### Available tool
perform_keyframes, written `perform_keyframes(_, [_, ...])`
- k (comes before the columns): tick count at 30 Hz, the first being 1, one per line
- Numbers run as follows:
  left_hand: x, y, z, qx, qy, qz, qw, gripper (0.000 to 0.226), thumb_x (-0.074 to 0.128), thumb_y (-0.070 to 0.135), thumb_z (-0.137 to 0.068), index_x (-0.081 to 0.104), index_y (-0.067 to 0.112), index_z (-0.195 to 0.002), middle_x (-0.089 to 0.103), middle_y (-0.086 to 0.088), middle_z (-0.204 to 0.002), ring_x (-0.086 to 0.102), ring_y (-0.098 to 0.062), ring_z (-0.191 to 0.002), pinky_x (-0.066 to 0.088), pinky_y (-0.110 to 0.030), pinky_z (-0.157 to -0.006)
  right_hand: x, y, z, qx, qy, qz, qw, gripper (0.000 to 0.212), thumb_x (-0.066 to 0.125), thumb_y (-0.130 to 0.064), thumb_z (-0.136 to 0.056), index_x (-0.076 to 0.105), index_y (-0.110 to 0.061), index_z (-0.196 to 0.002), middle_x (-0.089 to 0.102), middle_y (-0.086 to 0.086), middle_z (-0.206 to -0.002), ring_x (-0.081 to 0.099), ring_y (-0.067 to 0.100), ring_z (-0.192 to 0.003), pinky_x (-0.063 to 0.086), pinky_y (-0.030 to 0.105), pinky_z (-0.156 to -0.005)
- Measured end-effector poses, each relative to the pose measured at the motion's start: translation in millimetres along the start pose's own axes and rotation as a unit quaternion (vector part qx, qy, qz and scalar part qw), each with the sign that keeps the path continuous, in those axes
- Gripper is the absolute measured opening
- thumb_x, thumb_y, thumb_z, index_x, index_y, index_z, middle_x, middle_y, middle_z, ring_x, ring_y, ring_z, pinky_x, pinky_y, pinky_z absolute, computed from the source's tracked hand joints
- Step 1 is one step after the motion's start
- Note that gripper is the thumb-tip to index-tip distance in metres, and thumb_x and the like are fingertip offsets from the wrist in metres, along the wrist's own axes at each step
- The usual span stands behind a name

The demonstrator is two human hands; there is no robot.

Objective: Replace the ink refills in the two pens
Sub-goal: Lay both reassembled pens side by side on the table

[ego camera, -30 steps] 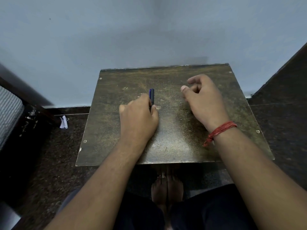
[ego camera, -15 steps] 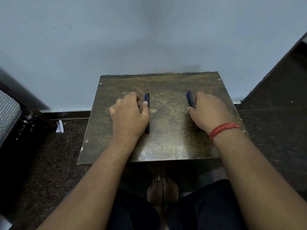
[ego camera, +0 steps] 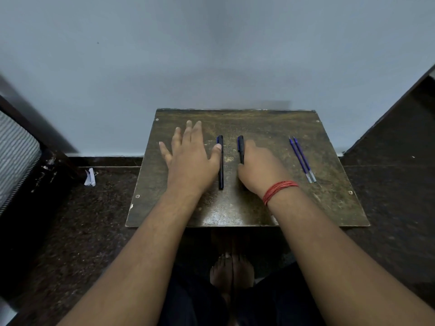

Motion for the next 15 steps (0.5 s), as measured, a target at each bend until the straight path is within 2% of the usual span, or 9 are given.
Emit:
perform_keyframes(3, [1.0, -1.9, -1.7, -0.004, -0.018, -0.011, 1.000, 0.074, 0.043, 0.052, -0.100, 0.013, 0.023, -0.162, 0.011, -0.002, -0.173, -0.001, -0.028, -0.159, -0.007, -0.064, -0.122, 6.1, -10.2, 1.1, -0.010, -0.004, -0.011, 1.000, 0.026, 0.055, -0.012, -0.091, 0.047, -0.015, -0.116, 0.057, 0.007, -0.081, 0.052, 0.029, -0.072, 0.045, 0.035, -0.065])
perform_keyframes(5, [2.8, -1.7, -2.2, -0.004, -0.032, -0.020, 0.999, 0.075, 0.040, 0.054, -0.101, 0.008, 0.025, -0.162, 0.005, -0.002, -0.173, -0.006, -0.029, -0.159, -0.008, -0.064, -0.121, 7.8, -12.5, 2.4, -0.017, -0.004, -0.015, 1.000, 0.025, 0.054, -0.013, -0.091, 0.046, -0.014, -0.115, 0.057, 0.008, -0.082, 0.060, 0.033, -0.079, 0.050, 0.037, -0.068])
perform_keyframes(8, [6.8, -0.1, -1.4, 0.007, -0.052, -0.053, 0.997, 0.075, 0.033, 0.057, -0.102, 0.001, 0.026, -0.162, -0.001, -0.001, -0.173, -0.012, -0.030, -0.158, -0.011, -0.064, -0.120, 3.1, -10.0, 3.1, -0.019, -0.003, -0.024, 1.000, 0.020, 0.057, -0.021, -0.094, 0.046, -0.015, -0.110, 0.052, 0.005, -0.081, 0.063, 0.034, -0.088, 0.045, 0.035, -0.068])
perform_keyframes(11, [10.7, 1.8, 0.9, 0.022, -0.067, -0.068, 0.995, 0.075, 0.029, 0.059, -0.102, -0.002, 0.026, -0.162, -0.005, -0.001, -0.173, -0.017, -0.029, -0.157, -0.013, -0.063, -0.119, -16.4, 8.6, 1.5, -0.004, 0.039, -0.026, 0.999, 0.025, 0.056, -0.034, -0.097, 0.050, -0.014, -0.111, 0.064, 0.011, -0.096, 0.062, 0.031, -0.090, 0.052, 0.039, -0.076])
perform_keyframes(13, [14.2, 4.7, 2.8, 0.033, -0.078, -0.069, 0.994, 0.075, 0.027, 0.061, -0.102, -0.003, 0.027, -0.162, -0.008, 0.000, -0.173, -0.018, -0.028, -0.157, -0.013, -0.063, -0.120, -33.2, 32.8, 1.4, 0.015, 0.075, -0.012, 0.997, 0.026, 0.055, -0.036, -0.098, 0.054, -0.013, -0.109, 0.065, 0.011, -0.101, 0.058, 0.027, -0.086, 0.048, 0.036, -0.074])
perform_keyframes(15, [17.8, 8.0, 4.2, 0.042, -0.088, -0.070, 0.993, 0.076, 0.026, 0.063, -0.101, -0.003, 0.028, -0.162, -0.008, 0.000, -0.173, -0.019, -0.028, -0.157, -0.012, -0.063, -0.121, -48.6, 62.3, 3.0, 0.050, 0.096, -0.001, 0.994, 0.026, 0.058, -0.034, -0.096, 0.056, -0.011, -0.107, 0.063, 0.012, -0.106, 0.059, 0.030, -0.093, 0.045, 0.036, -0.076])
Point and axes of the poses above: each hand's wrist, its own z-axis away from the middle knuckle, its own x-axis out of the palm, y = z × x, the point moved 5 cm from there along -z, towards the middle knuckle
